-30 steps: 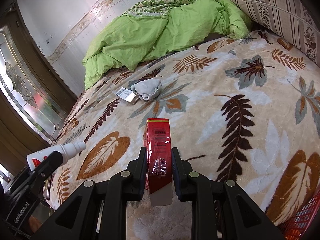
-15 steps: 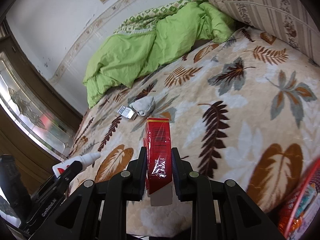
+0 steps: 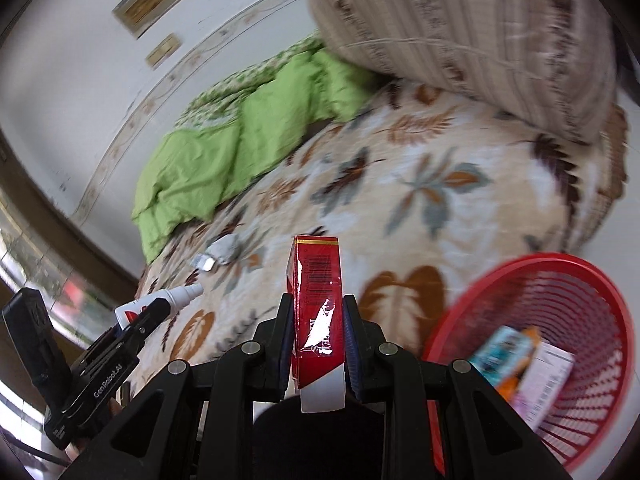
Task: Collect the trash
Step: 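Carry both items to the red wastebasket and open both tools over it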
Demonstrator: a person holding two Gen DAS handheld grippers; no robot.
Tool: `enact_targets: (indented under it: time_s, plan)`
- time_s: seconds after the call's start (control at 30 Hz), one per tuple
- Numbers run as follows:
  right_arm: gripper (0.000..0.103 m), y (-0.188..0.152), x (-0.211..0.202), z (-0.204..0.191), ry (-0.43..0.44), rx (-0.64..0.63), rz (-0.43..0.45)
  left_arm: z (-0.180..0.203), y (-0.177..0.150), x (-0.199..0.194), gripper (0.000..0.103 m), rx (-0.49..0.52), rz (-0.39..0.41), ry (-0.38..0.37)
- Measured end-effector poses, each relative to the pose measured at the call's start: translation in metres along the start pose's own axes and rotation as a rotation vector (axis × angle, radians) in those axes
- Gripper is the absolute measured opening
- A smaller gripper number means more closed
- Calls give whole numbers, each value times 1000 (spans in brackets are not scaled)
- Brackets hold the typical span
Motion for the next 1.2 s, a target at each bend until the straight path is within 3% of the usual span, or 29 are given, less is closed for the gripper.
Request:
enact_targets:
  time_s: [0.27, 0.67, 1.2]
  plan:
    - [24, -7, -54, 53, -103, 68, 59, 76, -1, 9, 29, 128, -13, -94]
    - [24, -13, -98, 99, -183, 141, 116, 146, -11, 18, 29, 226, -56, -194]
    - [24, -14, -110, 125, -214, 186, 136, 185, -22, 31, 29, 280, -99, -238]
Point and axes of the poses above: each gripper's, at about its wrist camera, not at the fingertips, and x roughly the way its jaws point, z to its right, y to its top, the point moved 8 cm from there along x, roughly the way its jaws point, and after that the axes turned 5 degrees about -x, right-handed, at the moved point
